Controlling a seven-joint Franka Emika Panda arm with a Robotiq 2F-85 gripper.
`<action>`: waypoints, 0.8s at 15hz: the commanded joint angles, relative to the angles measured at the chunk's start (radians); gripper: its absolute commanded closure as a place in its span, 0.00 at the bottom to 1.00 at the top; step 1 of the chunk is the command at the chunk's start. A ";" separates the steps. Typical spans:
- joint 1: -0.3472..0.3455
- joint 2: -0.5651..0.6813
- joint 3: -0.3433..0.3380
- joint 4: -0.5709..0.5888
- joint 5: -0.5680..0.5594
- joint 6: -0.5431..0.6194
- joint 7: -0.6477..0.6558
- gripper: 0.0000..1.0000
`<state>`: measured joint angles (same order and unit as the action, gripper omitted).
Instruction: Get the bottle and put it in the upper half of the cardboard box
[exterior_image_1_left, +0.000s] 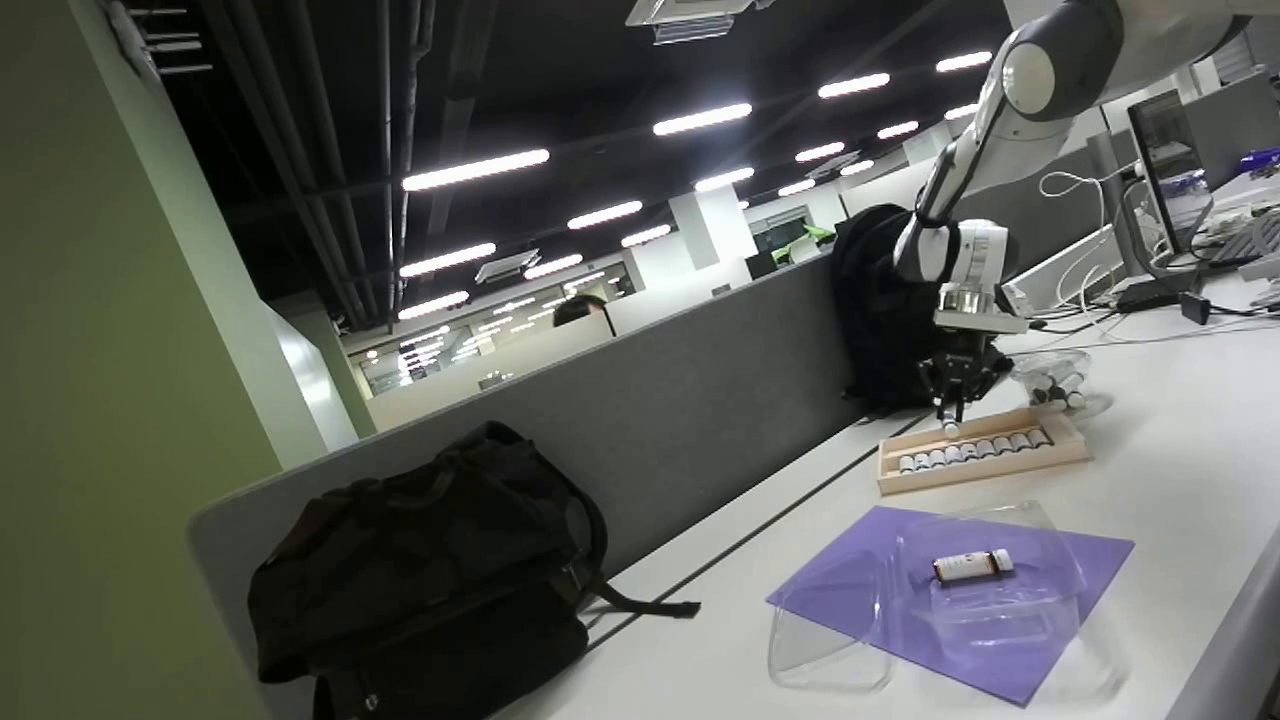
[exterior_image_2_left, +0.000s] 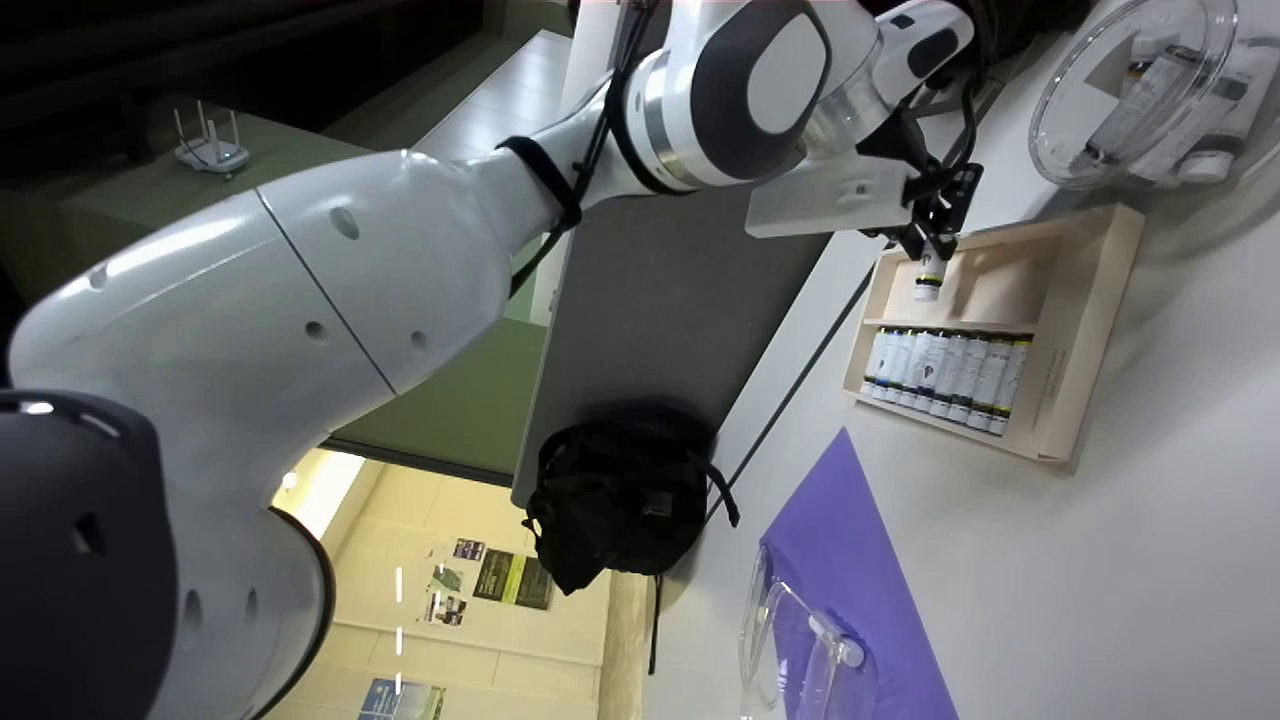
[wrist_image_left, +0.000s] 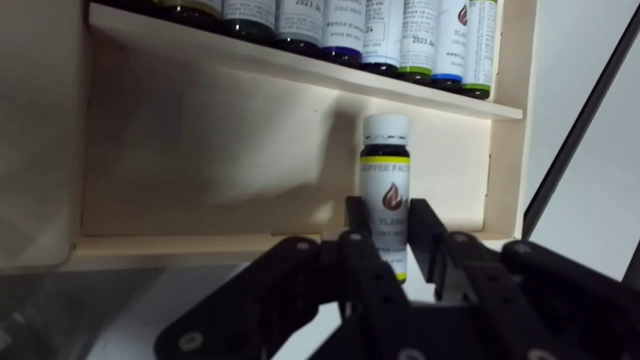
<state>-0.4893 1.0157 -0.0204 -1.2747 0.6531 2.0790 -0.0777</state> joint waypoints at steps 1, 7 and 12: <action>0.004 0.031 0.001 0.060 -0.001 -0.030 0.055 0.93; 0.014 0.023 0.006 0.050 -0.003 -0.037 0.047 0.93; 0.032 0.028 0.002 0.053 -0.018 -0.049 0.053 0.49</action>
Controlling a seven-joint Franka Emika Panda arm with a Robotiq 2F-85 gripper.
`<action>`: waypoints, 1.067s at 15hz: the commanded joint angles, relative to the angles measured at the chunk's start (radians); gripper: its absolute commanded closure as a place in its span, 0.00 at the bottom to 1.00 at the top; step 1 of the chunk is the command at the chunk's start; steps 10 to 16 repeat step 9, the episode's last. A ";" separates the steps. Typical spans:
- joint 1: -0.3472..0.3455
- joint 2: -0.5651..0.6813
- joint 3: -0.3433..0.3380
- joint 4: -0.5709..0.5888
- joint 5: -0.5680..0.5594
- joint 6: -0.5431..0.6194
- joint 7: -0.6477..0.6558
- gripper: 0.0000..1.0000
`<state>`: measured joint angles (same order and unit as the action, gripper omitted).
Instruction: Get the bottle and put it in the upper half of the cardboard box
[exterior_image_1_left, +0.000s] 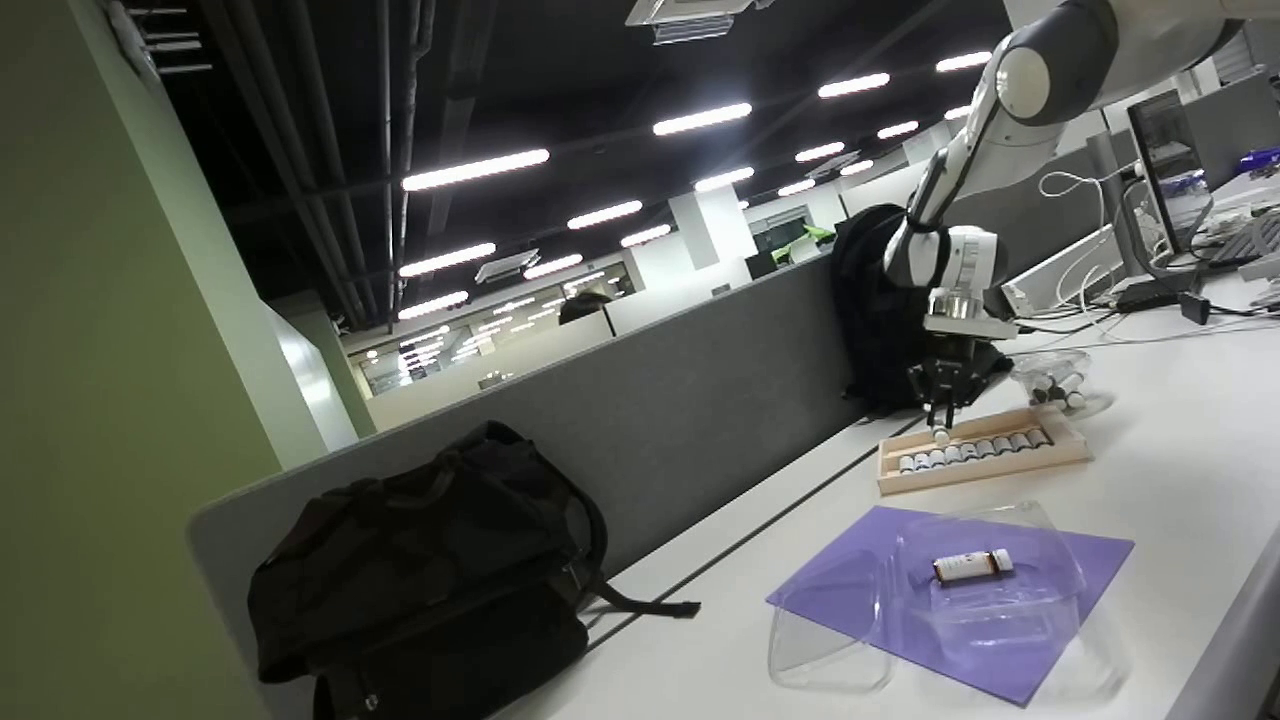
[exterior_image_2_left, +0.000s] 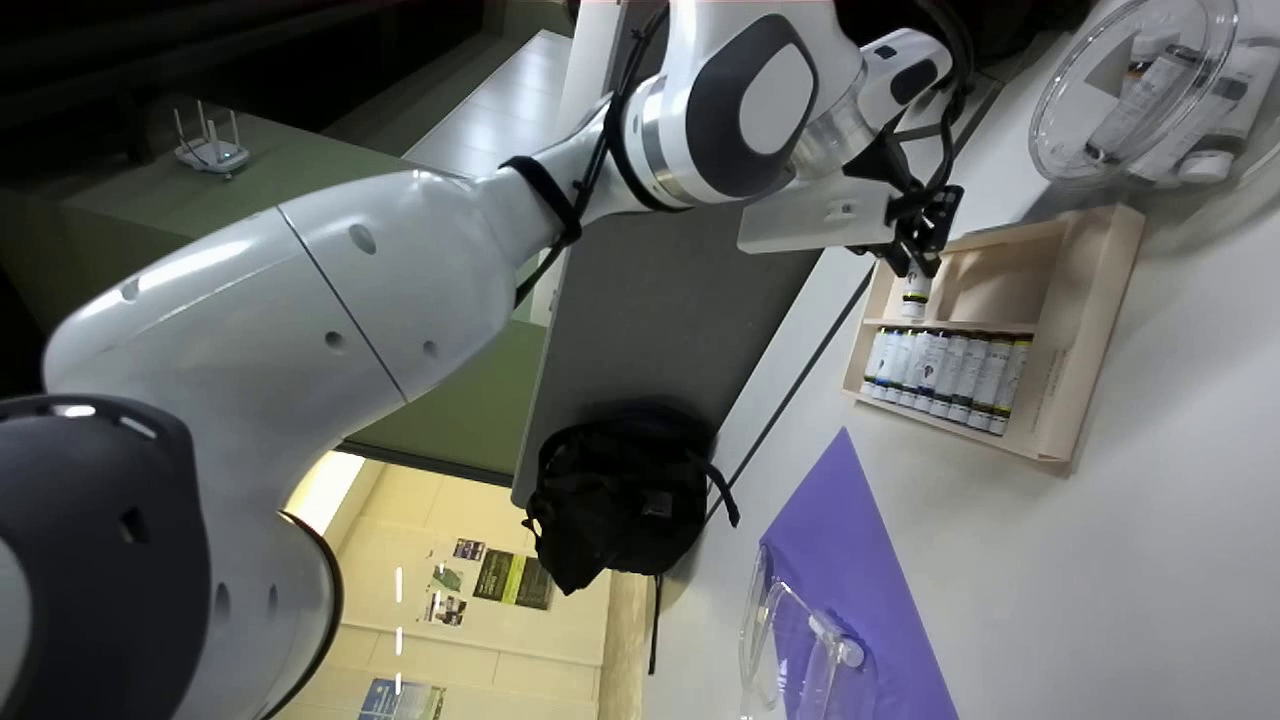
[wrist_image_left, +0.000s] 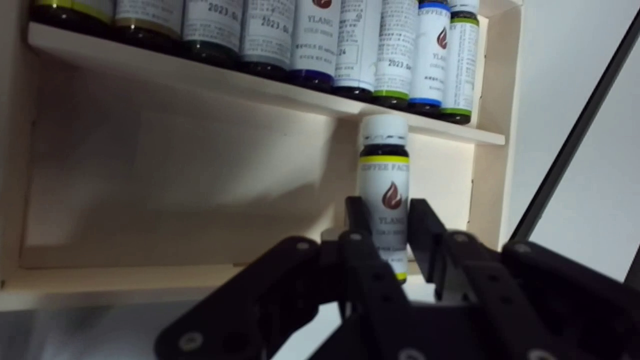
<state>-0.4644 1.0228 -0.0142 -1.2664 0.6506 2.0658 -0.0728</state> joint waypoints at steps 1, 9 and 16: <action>0.009 0.018 -0.005 0.043 -0.020 -0.038 0.046 0.48; 0.008 -0.019 0.003 0.005 -0.018 0.004 -0.006 0.19; 0.008 -0.019 0.003 0.005 -0.018 0.004 -0.006 0.19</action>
